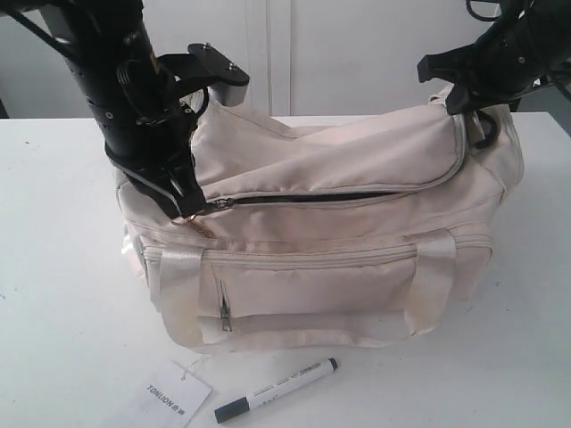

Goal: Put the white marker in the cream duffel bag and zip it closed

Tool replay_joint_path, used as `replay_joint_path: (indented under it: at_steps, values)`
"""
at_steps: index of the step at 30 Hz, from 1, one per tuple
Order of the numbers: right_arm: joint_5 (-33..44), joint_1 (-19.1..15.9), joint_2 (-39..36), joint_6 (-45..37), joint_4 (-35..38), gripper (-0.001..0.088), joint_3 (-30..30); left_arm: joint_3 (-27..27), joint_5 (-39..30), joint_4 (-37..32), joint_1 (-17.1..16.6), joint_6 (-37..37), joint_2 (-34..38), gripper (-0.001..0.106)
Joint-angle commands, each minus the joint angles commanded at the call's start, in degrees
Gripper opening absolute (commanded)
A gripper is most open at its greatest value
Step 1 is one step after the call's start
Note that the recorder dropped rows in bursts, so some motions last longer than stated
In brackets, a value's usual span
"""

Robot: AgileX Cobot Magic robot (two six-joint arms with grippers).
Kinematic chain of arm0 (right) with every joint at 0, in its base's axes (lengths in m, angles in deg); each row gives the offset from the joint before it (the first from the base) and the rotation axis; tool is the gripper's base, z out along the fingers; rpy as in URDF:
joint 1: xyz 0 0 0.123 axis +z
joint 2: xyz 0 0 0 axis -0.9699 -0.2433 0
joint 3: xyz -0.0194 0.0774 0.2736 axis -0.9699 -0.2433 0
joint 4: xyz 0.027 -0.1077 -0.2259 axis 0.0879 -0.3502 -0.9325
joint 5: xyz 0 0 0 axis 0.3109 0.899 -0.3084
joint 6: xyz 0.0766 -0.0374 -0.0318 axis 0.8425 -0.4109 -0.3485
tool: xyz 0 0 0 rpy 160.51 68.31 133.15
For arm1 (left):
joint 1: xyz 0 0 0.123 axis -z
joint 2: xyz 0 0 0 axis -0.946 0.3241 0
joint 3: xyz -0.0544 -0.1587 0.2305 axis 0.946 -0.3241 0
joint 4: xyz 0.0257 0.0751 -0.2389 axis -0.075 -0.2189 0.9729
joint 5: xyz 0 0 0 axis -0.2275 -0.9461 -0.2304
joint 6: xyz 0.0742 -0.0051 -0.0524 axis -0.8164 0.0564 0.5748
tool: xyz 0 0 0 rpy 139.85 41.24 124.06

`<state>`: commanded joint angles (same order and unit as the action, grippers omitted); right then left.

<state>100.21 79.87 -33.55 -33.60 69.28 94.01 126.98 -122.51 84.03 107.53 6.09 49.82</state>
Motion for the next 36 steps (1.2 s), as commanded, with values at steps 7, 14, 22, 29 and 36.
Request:
replay_joint_path:
  at_steps: [7, 14, 22, 29, 36]
  values:
    - [4.47, 0.0, 2.76, -0.43, 2.3, 0.041, 0.0, 0.0, 0.0, 2.78, 0.0, 0.0, 0.0, 0.0]
    - [8.83, 0.0, 8.98, -2.55, 1.99, 0.0404, 0.0, 0.0, 0.0, 3.6, 0.0, -0.12, 0.0, 0.0]
    - [12.14, 0.0, 12.72, -16.81, 12.89, 0.0363, -3.79, 0.0, 0.25, 4.06, 0.0, -1.58, -0.73, 0.0]
    - [12.11, 3.69, 12.98, -24.99, 13.08, 0.0363, -9.9, 0.0, 6.11, 4.52, 0.0, -4.16, -4.47, 0.0]
    - [12.37, 6.26, 13.06, -31.46, 13.82, 0.0363, -10.37, 0.0, 7.66, 4.52, 0.0, -5.01, -6.69, 0.0]
